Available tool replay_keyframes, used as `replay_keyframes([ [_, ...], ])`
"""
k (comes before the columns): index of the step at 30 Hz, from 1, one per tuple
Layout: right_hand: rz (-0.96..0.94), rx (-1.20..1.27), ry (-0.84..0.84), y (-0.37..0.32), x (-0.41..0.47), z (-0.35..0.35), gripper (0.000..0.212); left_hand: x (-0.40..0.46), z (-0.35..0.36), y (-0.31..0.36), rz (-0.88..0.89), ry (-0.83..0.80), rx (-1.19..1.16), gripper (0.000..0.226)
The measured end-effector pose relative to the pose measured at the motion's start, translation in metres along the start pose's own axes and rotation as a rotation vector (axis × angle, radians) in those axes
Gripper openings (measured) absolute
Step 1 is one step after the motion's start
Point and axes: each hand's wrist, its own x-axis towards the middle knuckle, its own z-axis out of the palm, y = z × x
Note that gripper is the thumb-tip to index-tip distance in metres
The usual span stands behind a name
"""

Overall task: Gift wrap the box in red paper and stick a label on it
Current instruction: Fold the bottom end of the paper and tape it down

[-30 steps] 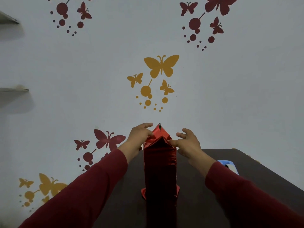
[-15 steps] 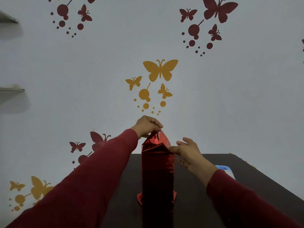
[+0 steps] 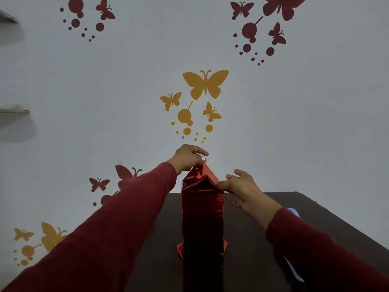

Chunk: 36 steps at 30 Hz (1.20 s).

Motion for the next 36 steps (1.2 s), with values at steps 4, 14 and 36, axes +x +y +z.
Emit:
replay_keyframes([
  [4,0.026,-0.003,-0.028,-0.001,0.001,0.000,0.095,-0.007,-0.001,-0.006,0.052,0.124,-0.183,0.031],
  [14,0.053,-0.001,-0.086,-0.007,0.006,0.006,0.094,-0.101,-0.003,-0.005,0.335,-0.097,0.353,0.050],
  [36,-0.008,-0.151,-0.022,-0.001,0.013,0.027,0.108,-0.129,0.022,-0.018,0.219,0.495,-0.104,0.030],
])
